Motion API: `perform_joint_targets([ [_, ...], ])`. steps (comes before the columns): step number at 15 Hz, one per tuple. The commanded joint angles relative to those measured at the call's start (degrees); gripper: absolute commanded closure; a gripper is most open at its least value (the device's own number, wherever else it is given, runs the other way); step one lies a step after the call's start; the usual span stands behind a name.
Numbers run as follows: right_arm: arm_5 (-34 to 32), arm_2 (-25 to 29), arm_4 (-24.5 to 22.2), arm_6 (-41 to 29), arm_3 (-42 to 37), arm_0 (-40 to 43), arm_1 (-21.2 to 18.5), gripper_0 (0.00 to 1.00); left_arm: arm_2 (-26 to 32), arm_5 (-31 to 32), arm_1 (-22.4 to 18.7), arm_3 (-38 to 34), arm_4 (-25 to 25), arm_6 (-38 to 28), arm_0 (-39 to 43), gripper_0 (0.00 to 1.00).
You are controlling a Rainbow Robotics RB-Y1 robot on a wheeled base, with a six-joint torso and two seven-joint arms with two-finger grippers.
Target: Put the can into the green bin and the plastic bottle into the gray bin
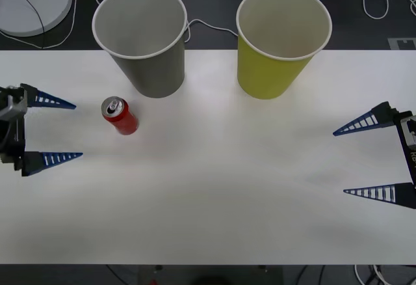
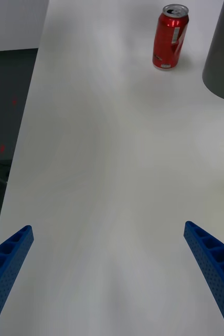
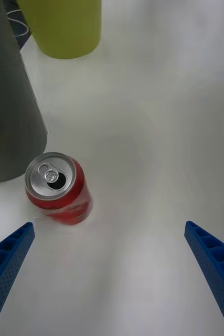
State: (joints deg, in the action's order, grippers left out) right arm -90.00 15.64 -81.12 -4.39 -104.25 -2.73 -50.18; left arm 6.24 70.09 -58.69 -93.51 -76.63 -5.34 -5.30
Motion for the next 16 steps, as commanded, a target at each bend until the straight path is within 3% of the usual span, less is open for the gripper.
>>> perform_joint_targets([
  [1, 0.0, 0.0, 0.0, 0.0, 0.0, 0.0, 0.0, 0.00, -1.0, -6.4, 0.1, 0.1, 3.5, -1.3, 2.8, 0.00],
  [5, 0.0, 0.0, 0.0, 0.0, 0.0, 0.0, 0.0, 0.00, -5.8, -12.2, 0.0, 6.2, 16.3, -0.2, 3.9, 0.00],
  [11, 0.0, 0.0, 0.0, 0.0, 0.0, 0.0, 0.0, 0.00, -11.4, -17.5, 0.4, 12.8, 27.0, 16.3, 3.8, 0.00],
  [16, 0.0, 0.0, 0.0, 0.0, 0.0, 0.0, 0.0, 0.00, -12.0, -17.8, 5.9, 19.2, 31.5, 26.4, 3.0, 0.00],
])
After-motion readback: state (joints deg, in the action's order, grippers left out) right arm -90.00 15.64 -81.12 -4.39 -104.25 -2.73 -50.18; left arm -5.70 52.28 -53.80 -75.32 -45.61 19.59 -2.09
